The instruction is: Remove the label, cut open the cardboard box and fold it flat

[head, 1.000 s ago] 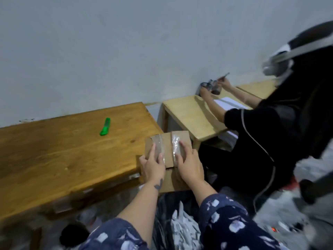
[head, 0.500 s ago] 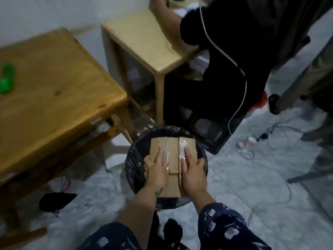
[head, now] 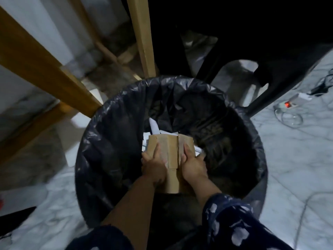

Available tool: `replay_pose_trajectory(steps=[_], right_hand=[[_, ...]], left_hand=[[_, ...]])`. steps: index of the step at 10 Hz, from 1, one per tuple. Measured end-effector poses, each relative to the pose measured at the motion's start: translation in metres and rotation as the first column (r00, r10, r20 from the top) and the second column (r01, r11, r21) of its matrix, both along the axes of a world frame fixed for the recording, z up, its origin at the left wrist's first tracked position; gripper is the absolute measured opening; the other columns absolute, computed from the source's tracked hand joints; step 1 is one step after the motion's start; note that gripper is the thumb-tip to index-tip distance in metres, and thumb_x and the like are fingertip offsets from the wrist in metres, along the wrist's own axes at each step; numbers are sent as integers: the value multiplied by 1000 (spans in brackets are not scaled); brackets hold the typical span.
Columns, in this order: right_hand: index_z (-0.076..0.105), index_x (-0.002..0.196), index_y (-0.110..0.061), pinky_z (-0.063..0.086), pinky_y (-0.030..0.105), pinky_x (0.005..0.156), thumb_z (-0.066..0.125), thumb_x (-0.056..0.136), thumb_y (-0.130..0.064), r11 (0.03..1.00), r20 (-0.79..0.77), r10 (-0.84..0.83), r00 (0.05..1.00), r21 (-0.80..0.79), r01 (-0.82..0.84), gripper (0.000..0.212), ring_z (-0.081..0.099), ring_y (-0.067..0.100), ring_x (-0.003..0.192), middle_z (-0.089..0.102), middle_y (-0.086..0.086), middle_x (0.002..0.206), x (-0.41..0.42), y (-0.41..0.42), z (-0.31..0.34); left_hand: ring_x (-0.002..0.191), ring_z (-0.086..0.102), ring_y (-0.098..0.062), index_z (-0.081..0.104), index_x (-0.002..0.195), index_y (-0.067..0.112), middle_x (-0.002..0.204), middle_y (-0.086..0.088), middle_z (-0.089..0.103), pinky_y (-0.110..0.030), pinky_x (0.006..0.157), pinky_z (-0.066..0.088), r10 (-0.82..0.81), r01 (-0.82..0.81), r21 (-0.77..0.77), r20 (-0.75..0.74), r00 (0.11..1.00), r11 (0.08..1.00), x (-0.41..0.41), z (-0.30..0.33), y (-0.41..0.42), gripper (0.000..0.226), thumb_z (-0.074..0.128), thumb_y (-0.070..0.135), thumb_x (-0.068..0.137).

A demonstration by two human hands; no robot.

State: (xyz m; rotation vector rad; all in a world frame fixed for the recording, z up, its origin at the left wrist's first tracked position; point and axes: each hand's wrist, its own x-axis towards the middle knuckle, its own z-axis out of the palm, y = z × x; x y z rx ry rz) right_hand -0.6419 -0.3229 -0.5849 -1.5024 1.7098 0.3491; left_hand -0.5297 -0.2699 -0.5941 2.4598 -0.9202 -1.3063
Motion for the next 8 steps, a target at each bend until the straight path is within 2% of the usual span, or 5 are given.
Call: replay_pose_trajectory(steps=[1,3,5,7,8], right_hand=[[12,145,-49,32,46,107,26,99,-44,1000,-6,11,1000,-17,-11,49,36,39,123,24,18,139,8,-12,-42],[13,145,-48,36,42,101,38,96,-25,999,-76,-38,996,26,40,60,43,38,121,33,20,138,18,-14,-96],[43,128,-23,39,44,94,33,97,-17,995,-114,-80,990,-69,73,33,44,39,118,42,18,128,25,-16,-81],[26,147,-18,41,40,103,38,96,-30,999,-182,-17,983,33,23,54,39,33,130,35,15,146,29,-17,18],[41,139,-17,41,38,102,39,95,-32,991,-107,112,988,89,-102,46,43,32,130,39,14,144,29,-10,99]], left_hand=[[131,31,-33,19,150,31,150,-12,21,-38,110,29,-87,88,-8,101,991,996,13,-49,-16,63,49,27,94],[133,29,-38,18,150,27,148,-17,23,-46,113,25,-296,271,131,250,922,954,4,-102,-22,70,56,27,90],[126,37,-31,19,149,16,141,-12,36,-43,112,24,-395,373,131,308,866,919,7,-87,-19,69,55,28,92],[135,33,-30,8,152,9,153,-7,25,-45,102,37,-466,420,281,124,876,863,19,26,-18,64,37,14,96],[131,41,-27,20,150,10,148,-10,35,-34,101,39,-392,383,200,6,920,902,22,114,-10,55,36,14,96]])
